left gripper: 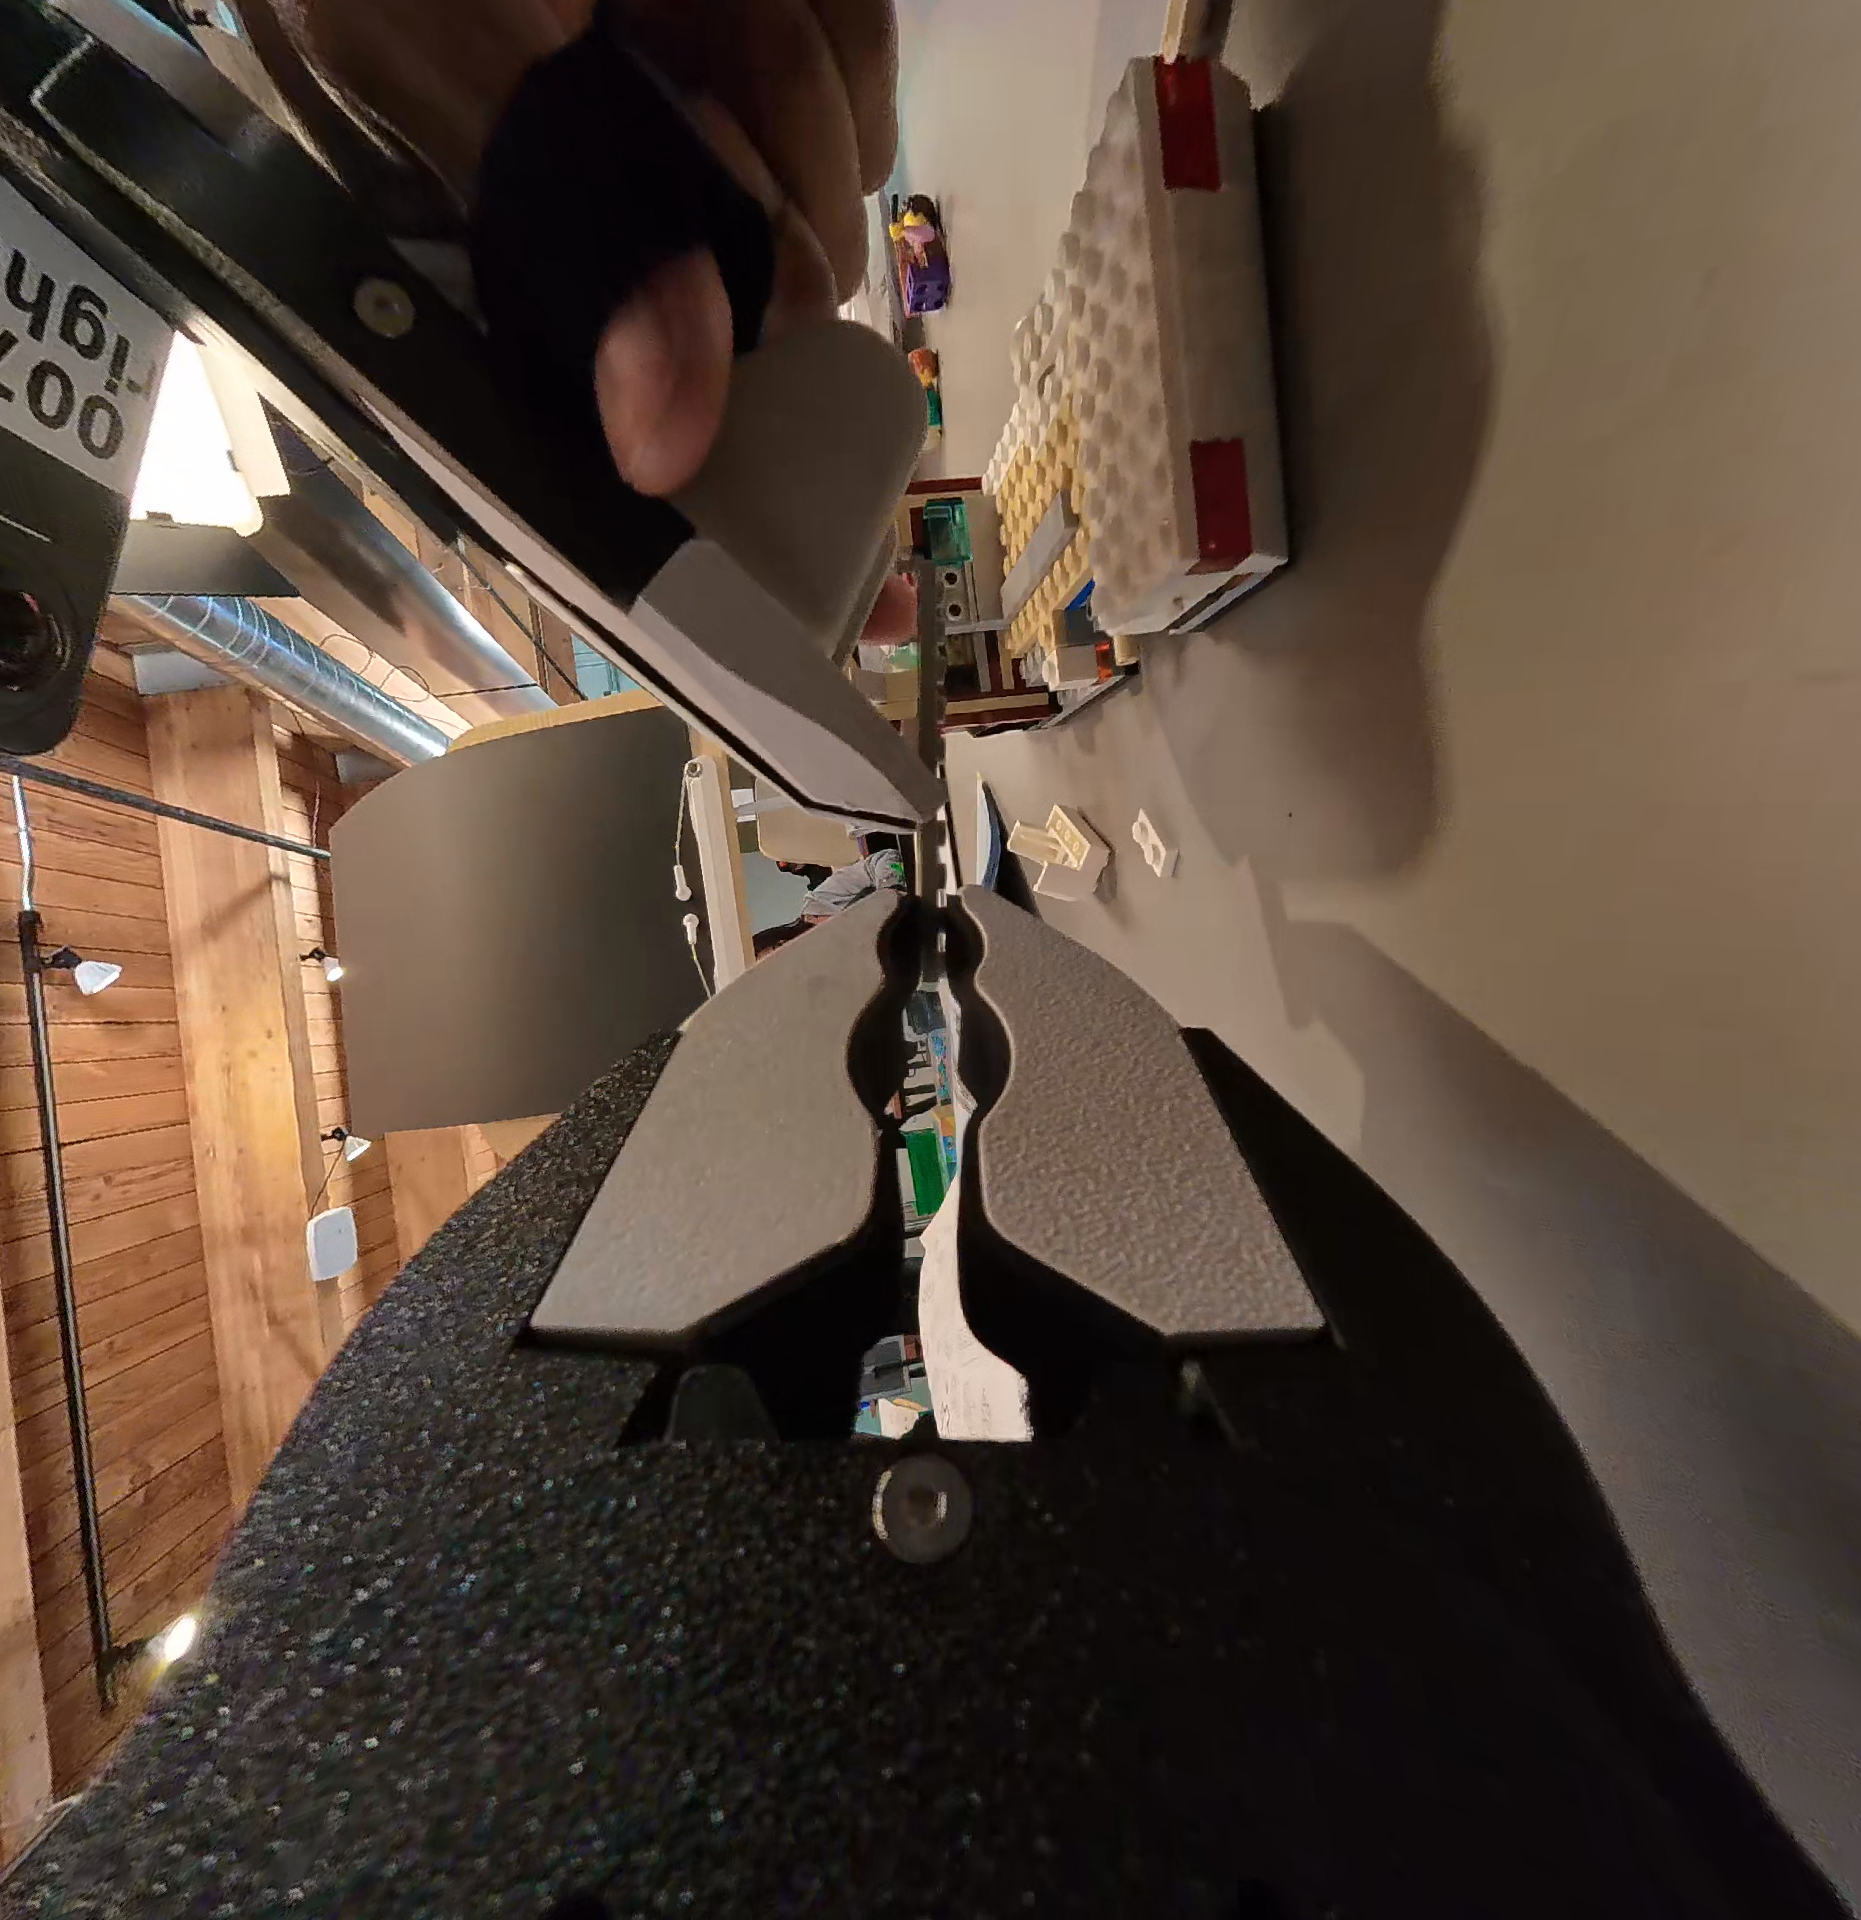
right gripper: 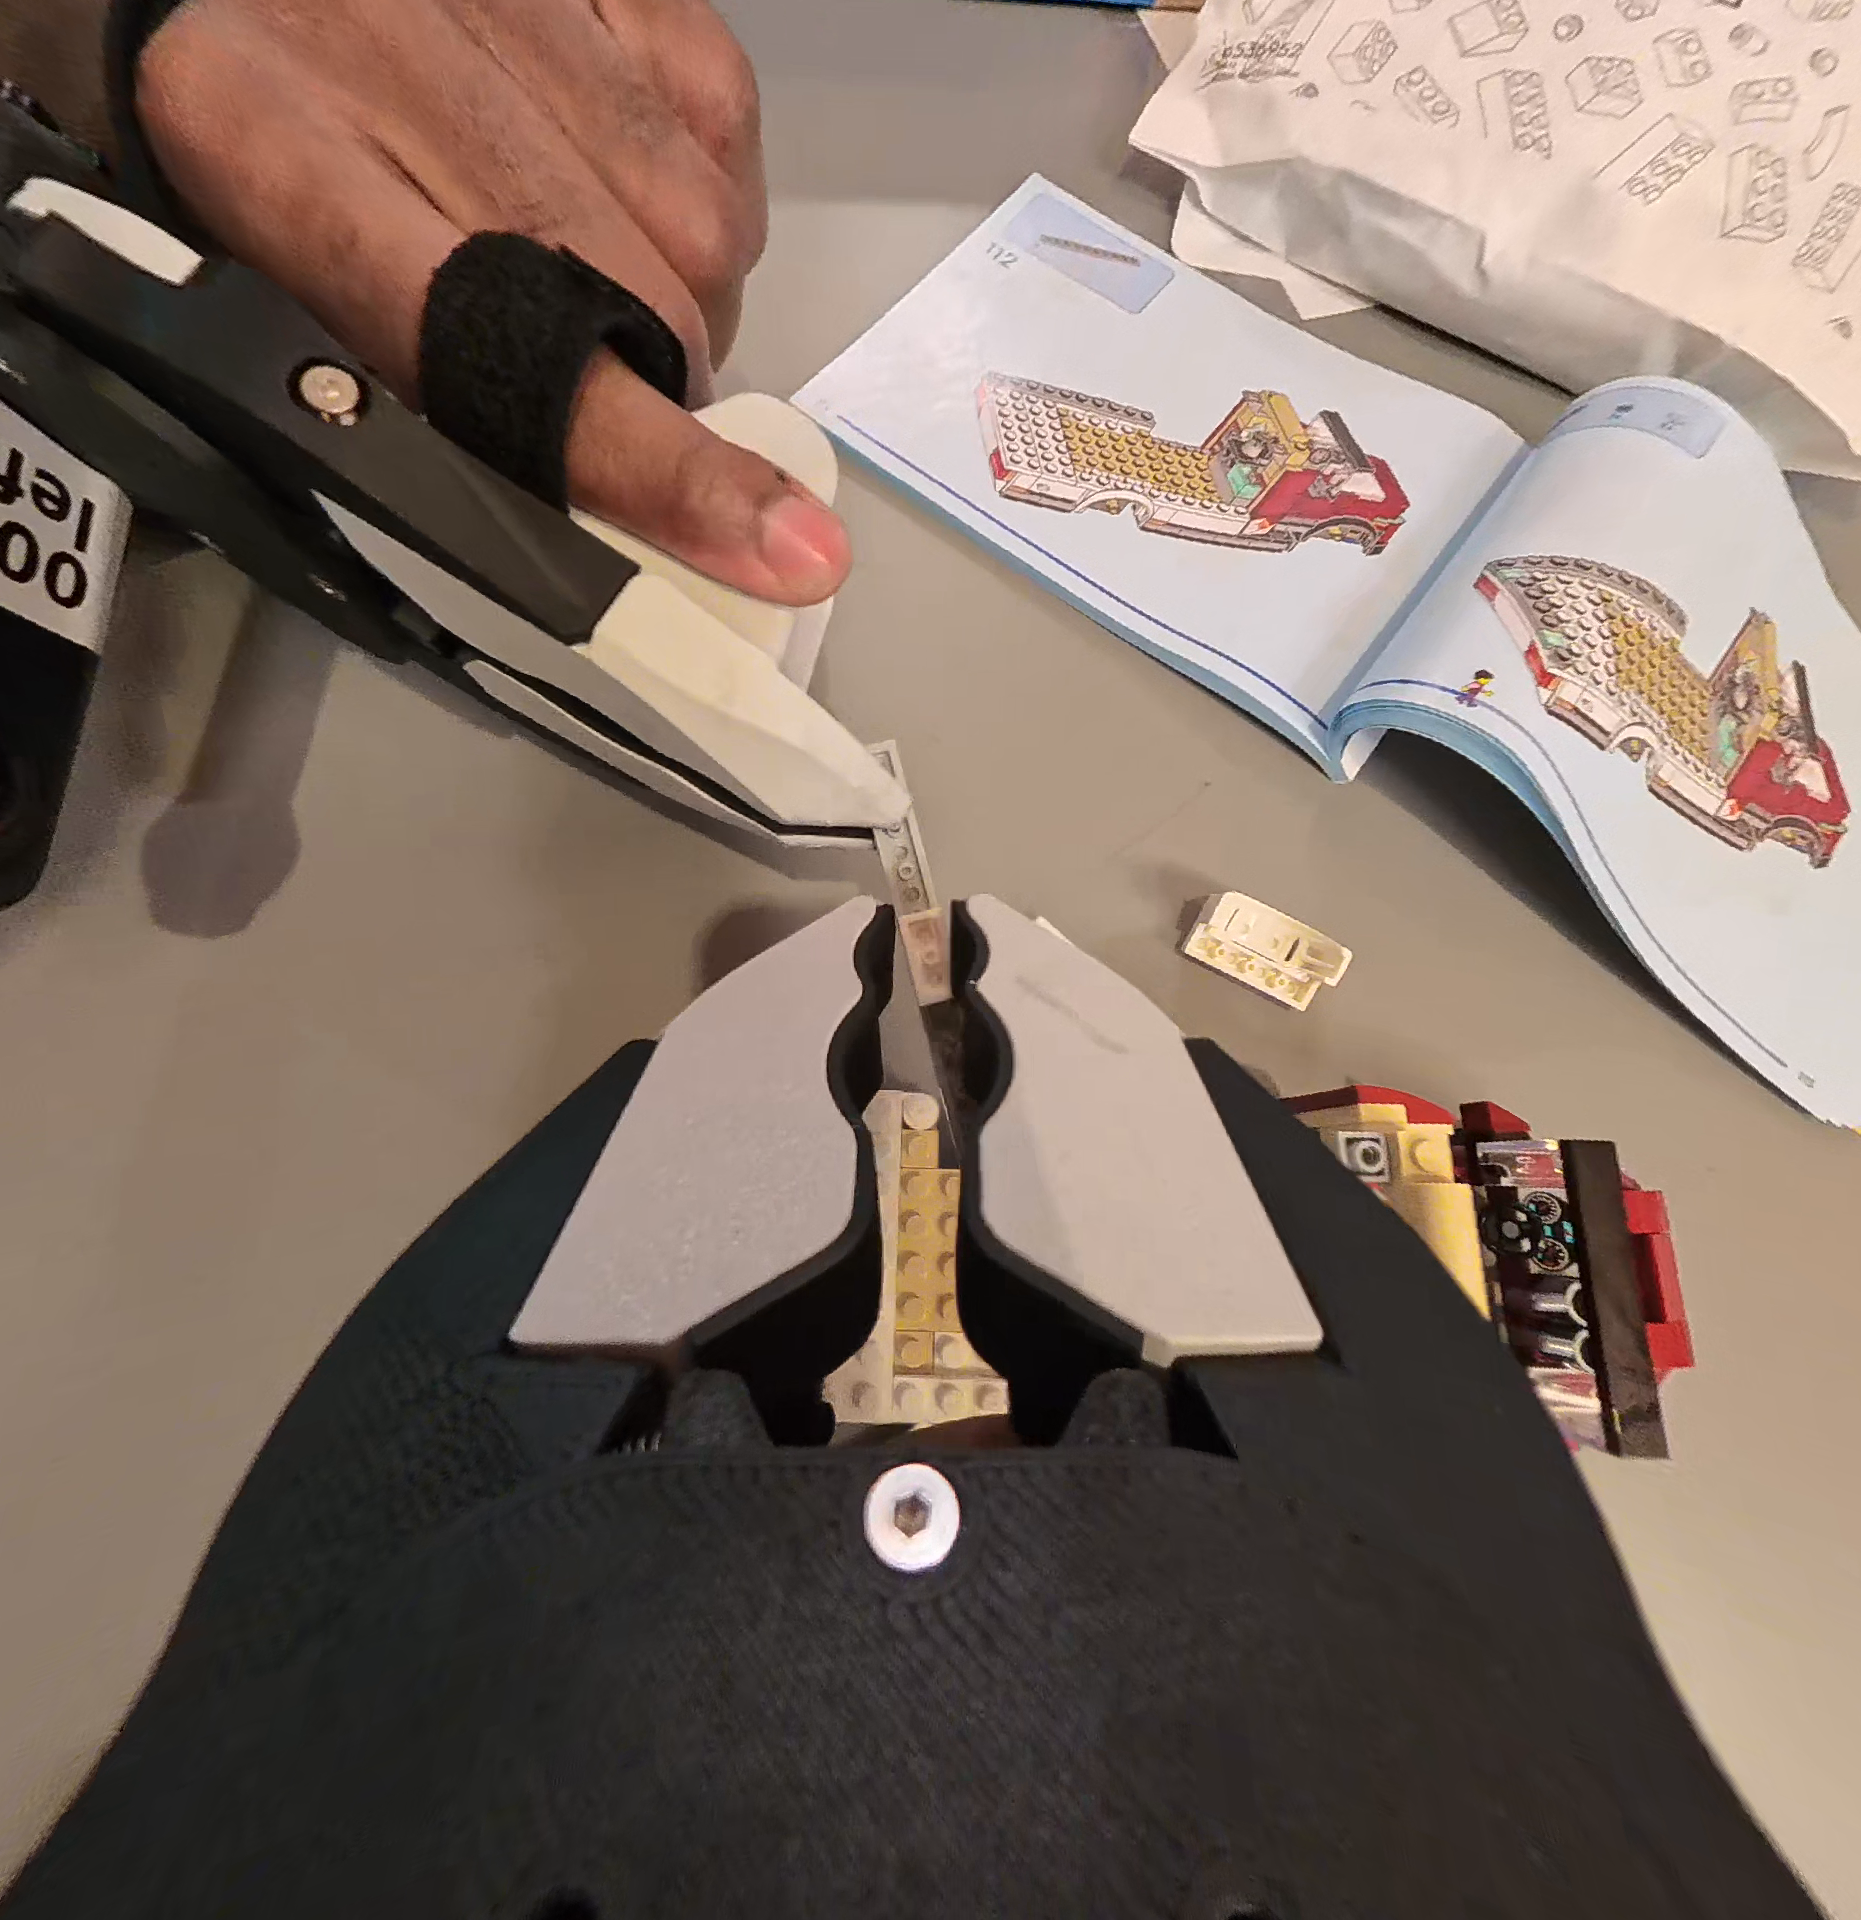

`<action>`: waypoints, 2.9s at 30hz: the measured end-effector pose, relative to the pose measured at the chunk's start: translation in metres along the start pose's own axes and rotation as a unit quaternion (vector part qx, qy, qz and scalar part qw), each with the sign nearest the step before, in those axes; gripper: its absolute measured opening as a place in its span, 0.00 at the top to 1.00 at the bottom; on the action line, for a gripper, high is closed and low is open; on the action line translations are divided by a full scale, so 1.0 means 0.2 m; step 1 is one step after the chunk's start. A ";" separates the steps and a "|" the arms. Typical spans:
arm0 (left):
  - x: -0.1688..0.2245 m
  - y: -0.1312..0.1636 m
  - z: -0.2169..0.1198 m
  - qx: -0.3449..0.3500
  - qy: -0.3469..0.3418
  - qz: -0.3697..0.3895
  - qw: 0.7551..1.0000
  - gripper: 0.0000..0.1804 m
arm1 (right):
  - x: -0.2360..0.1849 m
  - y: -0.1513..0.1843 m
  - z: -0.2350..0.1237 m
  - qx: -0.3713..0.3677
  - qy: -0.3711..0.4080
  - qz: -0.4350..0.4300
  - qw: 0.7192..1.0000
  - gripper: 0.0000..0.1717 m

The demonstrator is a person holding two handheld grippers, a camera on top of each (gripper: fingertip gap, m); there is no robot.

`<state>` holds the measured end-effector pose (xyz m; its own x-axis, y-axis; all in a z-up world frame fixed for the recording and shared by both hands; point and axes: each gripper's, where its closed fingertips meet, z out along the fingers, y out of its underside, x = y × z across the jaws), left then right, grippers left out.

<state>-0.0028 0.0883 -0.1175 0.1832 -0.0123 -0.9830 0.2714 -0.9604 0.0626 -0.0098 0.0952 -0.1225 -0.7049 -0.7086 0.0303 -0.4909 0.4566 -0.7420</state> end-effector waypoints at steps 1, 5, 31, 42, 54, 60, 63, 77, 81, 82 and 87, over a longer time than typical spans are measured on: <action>0.00 0.00 0.00 0.000 0.003 -0.002 1.000 0.98 | 0.00 0.00 0.00 -0.001 -0.002 0.000 1.000 0.94; 0.02 0.01 0.00 0.005 0.018 -0.045 0.999 0.98 | -0.01 -0.01 0.00 0.021 -0.013 0.003 1.000 0.95; 0.18 0.23 0.02 -0.078 0.122 -0.158 0.977 0.98 | 0.16 0.00 -0.10 0.077 0.042 0.075 0.993 0.95; 0.22 0.37 0.00 -0.137 0.145 -0.270 0.942 0.98 | 0.19 0.09 0.03 -0.007 0.124 0.009 0.992 0.92; 0.12 0.08 0.02 -0.012 0.143 -0.294 0.945 0.98 | 0.04 0.05 -0.16 0.059 0.182 -0.097 0.977 0.82; 0.05 -0.09 0.00 0.057 0.132 -0.282 0.949 0.97 | -0.02 0.11 -0.18 0.031 0.232 -0.172 0.957 0.81; 0.03 -0.14 -0.02 0.079 0.131 -0.290 0.945 0.97 | -0.04 0.12 -0.20 0.025 0.242 -0.178 0.953 0.88; -0.15 -0.05 -0.05 0.095 0.037 -0.421 0.901 0.83 | 0.00 0.40 -0.79 0.013 0.421 -0.051 0.905 0.97; -0.14 0.01 -0.02 0.072 0.030 -0.436 0.897 0.83 | 0.03 0.64 -1.27 0.008 0.546 0.027 0.837 0.97; -0.14 0.02 -0.02 0.067 0.029 -0.439 0.895 0.83 | 0.04 0.70 -1.38 0.005 0.569 0.044 0.821 0.97; -0.10 0.04 0.01 0.052 0.042 -0.439 0.896 0.83 | 0.14 0.97 -1.57 -0.039 0.594 0.100 0.797 0.94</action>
<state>-0.0057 0.0801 -0.0974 0.0138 0.7770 -0.6293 0.2577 -0.6109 -0.7486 -0.2850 0.3335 -0.0552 -0.7373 0.3722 0.5638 -0.3048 0.5615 -0.7693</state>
